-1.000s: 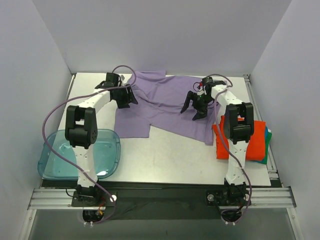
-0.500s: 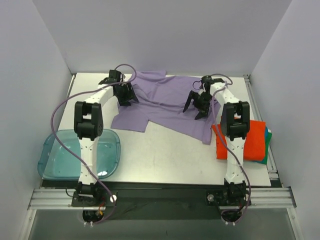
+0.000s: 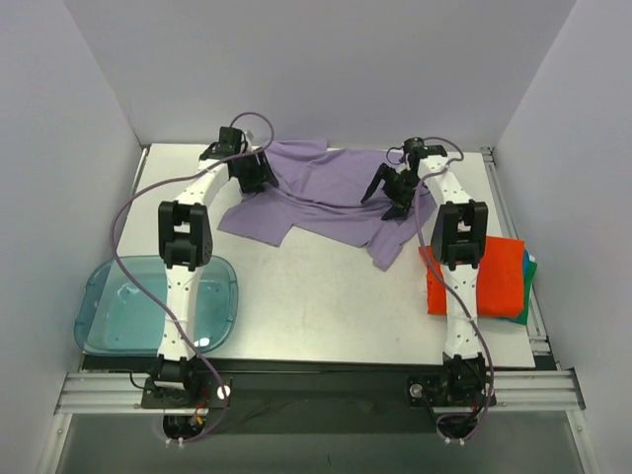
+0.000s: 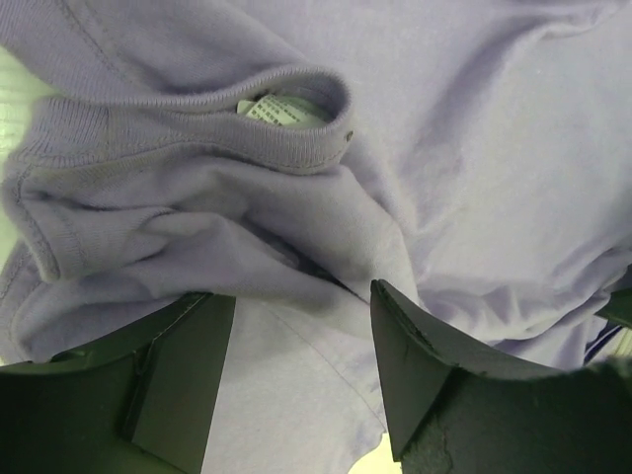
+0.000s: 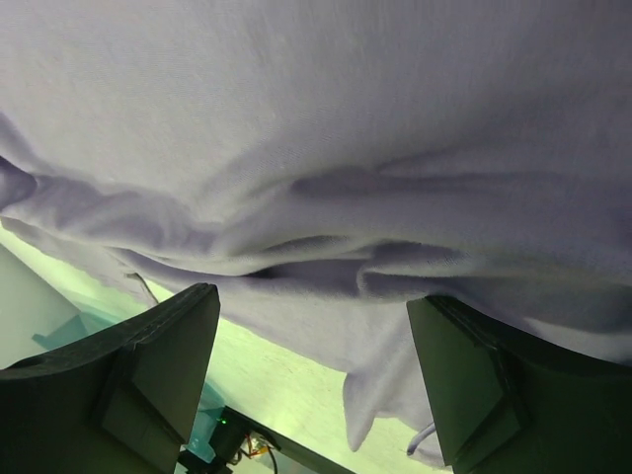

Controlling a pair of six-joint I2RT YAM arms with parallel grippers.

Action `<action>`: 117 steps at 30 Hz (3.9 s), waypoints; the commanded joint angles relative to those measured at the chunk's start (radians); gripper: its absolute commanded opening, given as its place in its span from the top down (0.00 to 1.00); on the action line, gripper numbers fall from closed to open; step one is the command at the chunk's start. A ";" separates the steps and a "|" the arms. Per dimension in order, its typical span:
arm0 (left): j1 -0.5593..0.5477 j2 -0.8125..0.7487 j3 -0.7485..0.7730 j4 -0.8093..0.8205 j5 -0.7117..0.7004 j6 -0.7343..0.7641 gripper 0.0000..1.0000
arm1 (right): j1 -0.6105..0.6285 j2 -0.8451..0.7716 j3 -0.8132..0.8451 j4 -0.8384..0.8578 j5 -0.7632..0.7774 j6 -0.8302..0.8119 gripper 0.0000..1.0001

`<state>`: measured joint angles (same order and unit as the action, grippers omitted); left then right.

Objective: Fold and stack the t-shirts
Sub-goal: Flatten out the tshirt

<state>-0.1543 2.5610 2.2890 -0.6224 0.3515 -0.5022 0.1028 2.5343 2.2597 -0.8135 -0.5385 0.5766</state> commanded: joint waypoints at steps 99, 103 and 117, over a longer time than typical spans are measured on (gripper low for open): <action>0.122 -0.544 -0.773 -0.099 -0.187 0.157 1.00 | 0.202 -0.516 -0.763 -0.036 0.377 -0.343 0.44; 0.125 -0.556 -0.786 -0.094 -0.187 0.152 1.00 | 0.212 -0.511 -0.761 -0.033 0.379 -0.359 0.47; 0.128 -0.568 -0.807 -0.080 -0.174 0.131 1.00 | 0.241 -0.494 -0.749 -0.027 0.420 -0.386 0.56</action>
<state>-0.0315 2.0422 1.4826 -0.7361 0.1589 -0.3592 0.3355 2.0274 1.5005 -0.8032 -0.1562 0.2077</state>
